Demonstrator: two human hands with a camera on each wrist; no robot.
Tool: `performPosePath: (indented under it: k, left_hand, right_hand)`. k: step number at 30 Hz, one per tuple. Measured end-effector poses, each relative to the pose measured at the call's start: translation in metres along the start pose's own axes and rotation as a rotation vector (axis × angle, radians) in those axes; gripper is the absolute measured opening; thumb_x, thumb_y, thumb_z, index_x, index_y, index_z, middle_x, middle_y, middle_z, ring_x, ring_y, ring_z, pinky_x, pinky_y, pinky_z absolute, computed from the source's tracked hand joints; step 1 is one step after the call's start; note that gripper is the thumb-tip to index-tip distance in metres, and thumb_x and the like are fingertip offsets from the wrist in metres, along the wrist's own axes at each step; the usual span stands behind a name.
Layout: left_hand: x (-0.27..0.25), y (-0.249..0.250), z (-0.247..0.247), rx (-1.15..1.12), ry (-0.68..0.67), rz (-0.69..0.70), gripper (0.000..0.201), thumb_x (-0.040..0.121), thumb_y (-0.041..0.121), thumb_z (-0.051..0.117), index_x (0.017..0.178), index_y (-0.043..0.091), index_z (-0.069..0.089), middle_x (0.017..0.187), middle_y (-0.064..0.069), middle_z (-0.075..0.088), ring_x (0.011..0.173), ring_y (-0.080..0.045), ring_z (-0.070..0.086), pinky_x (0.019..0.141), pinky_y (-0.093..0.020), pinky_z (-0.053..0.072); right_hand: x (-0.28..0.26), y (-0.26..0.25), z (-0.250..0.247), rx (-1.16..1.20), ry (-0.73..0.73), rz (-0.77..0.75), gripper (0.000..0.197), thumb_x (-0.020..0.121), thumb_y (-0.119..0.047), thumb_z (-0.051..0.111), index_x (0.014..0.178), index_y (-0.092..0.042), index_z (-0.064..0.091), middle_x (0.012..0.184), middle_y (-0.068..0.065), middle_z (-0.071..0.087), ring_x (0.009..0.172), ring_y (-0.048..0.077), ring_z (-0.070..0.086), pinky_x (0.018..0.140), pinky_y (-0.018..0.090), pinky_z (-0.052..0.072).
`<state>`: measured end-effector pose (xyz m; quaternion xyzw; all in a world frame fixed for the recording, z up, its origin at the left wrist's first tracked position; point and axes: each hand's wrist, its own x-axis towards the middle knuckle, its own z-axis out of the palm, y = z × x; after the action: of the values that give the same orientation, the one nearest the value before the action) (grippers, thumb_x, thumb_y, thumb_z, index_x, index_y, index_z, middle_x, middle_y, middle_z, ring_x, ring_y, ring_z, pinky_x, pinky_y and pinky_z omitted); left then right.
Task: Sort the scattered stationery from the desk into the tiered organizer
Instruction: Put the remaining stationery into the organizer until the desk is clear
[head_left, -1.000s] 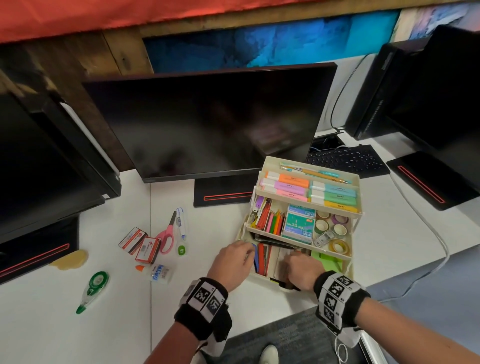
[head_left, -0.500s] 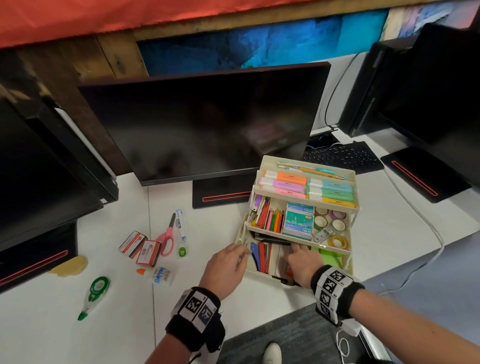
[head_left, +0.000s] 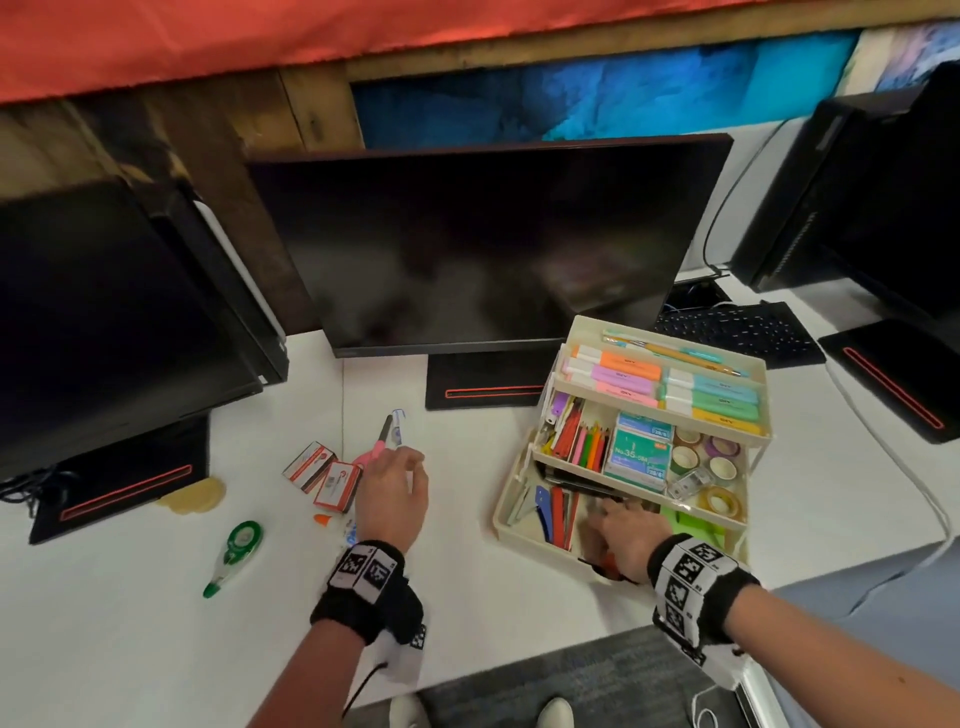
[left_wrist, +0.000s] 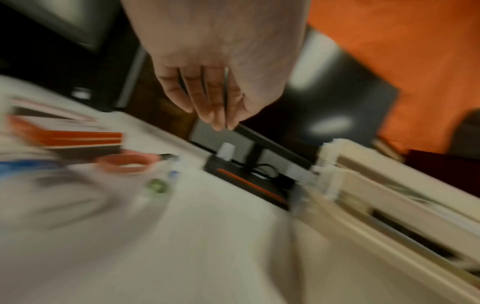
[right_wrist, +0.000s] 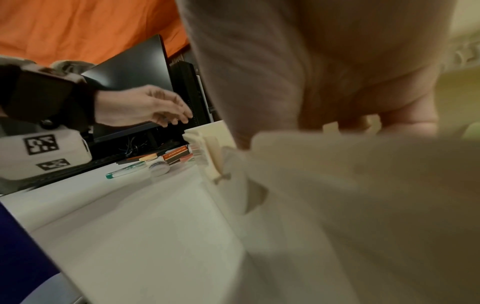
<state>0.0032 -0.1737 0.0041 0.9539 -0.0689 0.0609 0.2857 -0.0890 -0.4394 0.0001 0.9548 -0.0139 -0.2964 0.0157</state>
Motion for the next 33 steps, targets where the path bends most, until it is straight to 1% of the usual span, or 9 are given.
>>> performPosePath:
  k: [2, 6, 9, 14, 19, 23, 26, 29, 33]
  left_hand:
    - [0.011, -0.027, -0.004, 0.089, 0.026, -0.16, 0.021, 0.088, 0.013, 0.056, 0.107, 0.005, 0.061, 0.106, -0.019, 0.058, 0.1, -0.038, 0.053, 0.085, -0.044, 0.044]
    - [0.021, -0.062, -0.009, 0.301, -0.204, -0.517, 0.06, 0.087, 0.04, 0.058, 0.13, 0.005, 0.035, 0.133, -0.019, 0.038, 0.118, -0.036, 0.043, 0.094, -0.046, 0.042]
    - [0.027, -0.073, -0.004, 0.335, -0.243, -0.517, 0.07, 0.084, 0.042, 0.063, 0.134, 0.006, 0.03, 0.136, -0.02, 0.034, 0.121, -0.037, 0.041, 0.097, -0.047, 0.042]
    - [0.035, -0.084, 0.001, 0.316, -0.21, -0.525, 0.05, 0.088, 0.017, 0.058, 0.13, 0.006, 0.033, 0.133, -0.023, 0.038, 0.119, -0.04, 0.04, 0.095, -0.05, 0.041]
    - [0.03, -0.081, -0.005, 0.261, -0.148, -0.494, 0.055, 0.089, 0.021, 0.06, 0.134, 0.006, 0.033, 0.133, -0.025, 0.037, 0.119, -0.042, 0.039, 0.095, -0.052, 0.04]
    - [0.023, -0.062, -0.018, -0.017, 0.003, -0.415, 0.068, 0.083, 0.023, 0.068, 0.139, 0.011, 0.03, 0.129, -0.028, 0.037, 0.114, -0.044, 0.04, 0.096, -0.054, 0.039]
    - [0.014, -0.033, -0.031, -0.25, 0.034, -0.276, 0.071, 0.082, 0.015, 0.068, 0.142, 0.021, 0.03, 0.124, -0.022, 0.035, 0.108, -0.033, 0.041, 0.097, -0.043, 0.039]
    - [0.001, 0.005, -0.041, -0.47, -0.038, -0.237, 0.058, 0.087, 0.007, 0.057, 0.135, 0.033, 0.038, 0.121, -0.008, 0.029, 0.1, -0.022, 0.045, 0.086, -0.02, 0.04]
    - [-0.018, 0.05, -0.042, -0.726, -0.246, -0.2, 0.045, 0.096, 0.01, 0.045, 0.128, 0.042, 0.04, 0.122, -0.001, 0.032, 0.097, -0.014, 0.052, 0.079, -0.021, 0.047]
  right_hand:
    - [0.0, 0.001, 0.002, 0.04, 0.008, -0.026, 0.052, 0.088, -0.011, 0.052, 0.137, -0.022, 0.037, 0.141, 0.003, 0.038, 0.126, 0.029, 0.043, 0.093, 0.039, 0.045]
    - [-0.004, 0.0, 0.006, 0.07, 0.068, -0.112, 0.044, 0.089, -0.018, 0.053, 0.13, -0.023, 0.038, 0.134, 0.002, 0.043, 0.12, 0.027, 0.045, 0.092, 0.04, 0.045]
    - [-0.008, 0.003, 0.005, 0.091, 0.134, -0.16, 0.035, 0.09, -0.021, 0.052, 0.124, -0.022, 0.043, 0.128, -0.001, 0.047, 0.116, 0.022, 0.045, 0.089, 0.036, 0.044]
    - [-0.015, 0.016, 0.003, 0.199, 0.213, -0.217, 0.017, 0.086, -0.024, 0.056, 0.1, -0.026, 0.048, 0.11, -0.011, 0.056, 0.092, 0.01, 0.036, 0.072, 0.025, 0.034]
    - [-0.021, 0.017, -0.001, 0.353, 0.104, -0.191, 0.015, 0.08, -0.025, 0.058, 0.095, -0.025, 0.056, 0.094, -0.008, 0.06, 0.089, 0.013, 0.055, 0.076, 0.026, 0.046]
    - [-0.016, 0.013, -0.002, 0.435, -0.005, -0.174, 0.025, 0.082, -0.024, 0.061, 0.105, -0.022, 0.069, 0.101, -0.005, 0.07, 0.094, 0.012, 0.064, 0.083, 0.022, 0.049]
    - [-0.011, 0.014, -0.002, 0.506, -0.051, -0.159, 0.03, 0.08, -0.011, 0.059, 0.106, -0.021, 0.071, 0.102, -0.004, 0.072, 0.094, 0.009, 0.066, 0.085, 0.02, 0.05]
    - [-0.007, 0.015, 0.001, 0.534, -0.061, -0.15, 0.031, 0.076, -0.001, 0.059, 0.097, -0.02, 0.072, 0.096, -0.005, 0.07, 0.091, 0.009, 0.064, 0.084, 0.021, 0.052]
    - [-0.006, 0.014, 0.004, 0.487, -0.003, -0.156, 0.021, 0.077, -0.008, 0.064, 0.087, -0.027, 0.067, 0.085, -0.007, 0.063, 0.082, 0.01, 0.059, 0.068, 0.013, 0.043]
